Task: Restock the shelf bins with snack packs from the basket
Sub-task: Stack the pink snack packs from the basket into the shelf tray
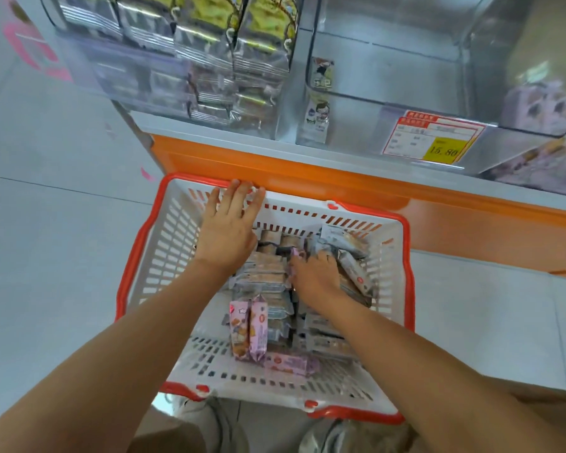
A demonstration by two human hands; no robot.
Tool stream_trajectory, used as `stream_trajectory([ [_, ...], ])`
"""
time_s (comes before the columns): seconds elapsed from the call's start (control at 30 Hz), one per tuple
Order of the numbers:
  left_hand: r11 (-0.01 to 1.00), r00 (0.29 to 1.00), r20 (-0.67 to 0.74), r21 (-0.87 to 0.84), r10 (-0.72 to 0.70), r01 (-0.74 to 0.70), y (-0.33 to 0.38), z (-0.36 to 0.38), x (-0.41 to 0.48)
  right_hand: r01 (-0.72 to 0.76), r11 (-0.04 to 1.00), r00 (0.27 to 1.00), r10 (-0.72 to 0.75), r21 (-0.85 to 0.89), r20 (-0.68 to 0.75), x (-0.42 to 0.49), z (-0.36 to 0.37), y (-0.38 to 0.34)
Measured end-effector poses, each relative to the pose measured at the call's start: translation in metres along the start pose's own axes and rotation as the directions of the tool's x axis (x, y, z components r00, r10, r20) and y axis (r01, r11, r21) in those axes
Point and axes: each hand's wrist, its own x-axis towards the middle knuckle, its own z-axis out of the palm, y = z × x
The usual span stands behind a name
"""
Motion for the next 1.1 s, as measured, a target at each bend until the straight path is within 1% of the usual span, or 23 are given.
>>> stream_trajectory([
  [0.1,1.000,1.000,-0.004,-0.005,-0.005,0.005,0.001,-0.001,0.001,0.003,0.994,0.993,0.009,0.111,-0.115,-0.004,0.003,0.003],
  [0.17,1.000,1.000,0.011,0.003,-0.010,0.010,0.001,-0.003,0.002,0.045,0.978,0.984,-0.008,0.205,-0.177,-0.011,0.001,0.007],
  [0.23,1.000,0.998,0.051,0.011,-0.027,0.026,0.004,-0.009,0.002,0.109,0.941,0.975,-0.037,0.321,-0.220,-0.018,-0.004,0.012],
  [0.3,0.999,0.993,0.104,0.011,-0.047,0.046,0.007,-0.016,0.003,0.147,0.875,0.972,-0.041,0.462,-0.231,-0.026,-0.011,0.019],
  [0.37,0.999,0.987,0.155,0.006,-0.053,0.053,0.012,-0.027,0.003,0.146,0.804,0.978,-0.028,0.576,-0.209,-0.037,-0.023,0.029],
  [0.43,0.999,0.985,0.168,0.005,-0.034,0.034,0.018,-0.042,0.001,0.181,0.770,0.973,-0.050,0.612,-0.225,-0.050,-0.034,0.041],
  [0.53,1.000,0.993,0.113,-0.004,0.030,-0.030,0.034,-0.069,-0.006,0.284,0.727,0.943,-0.096,0.625,-0.318,-0.074,-0.043,0.063],
  [0.67,0.987,0.989,0.020,-0.074,0.146,-0.144,0.062,-0.102,-0.015,0.415,0.666,0.882,-0.128,0.620,-0.453,-0.109,-0.051,0.091],
  [0.77,0.956,0.957,-0.120,-0.101,0.264,-0.277,0.081,-0.122,-0.017,0.482,0.586,0.835,-0.080,0.651,-0.545,-0.142,-0.064,0.115],
  [0.9,0.926,0.903,-0.299,-0.125,0.308,-0.357,0.108,-0.158,-0.011,0.605,0.487,0.700,0.051,0.629,-0.712,-0.194,-0.091,0.149],
  [0.93,0.922,0.889,-0.336,-0.122,0.310,-0.367,0.116,-0.167,-0.007,0.630,0.478,0.663,0.078,0.612,-0.744,-0.205,-0.099,0.160],
  [1.0,0.915,0.858,-0.402,-0.101,0.321,-0.390,0.133,-0.183,0.003,0.662,0.493,0.596,0.109,0.564,-0.795,-0.222,-0.116,0.183],
  [1.1,0.898,0.809,-0.465,-0.062,0.361,-0.436,0.161,-0.203,0.019,0.640,0.553,0.538,0.174,0.534,-0.825,-0.233,-0.140,0.219],
])
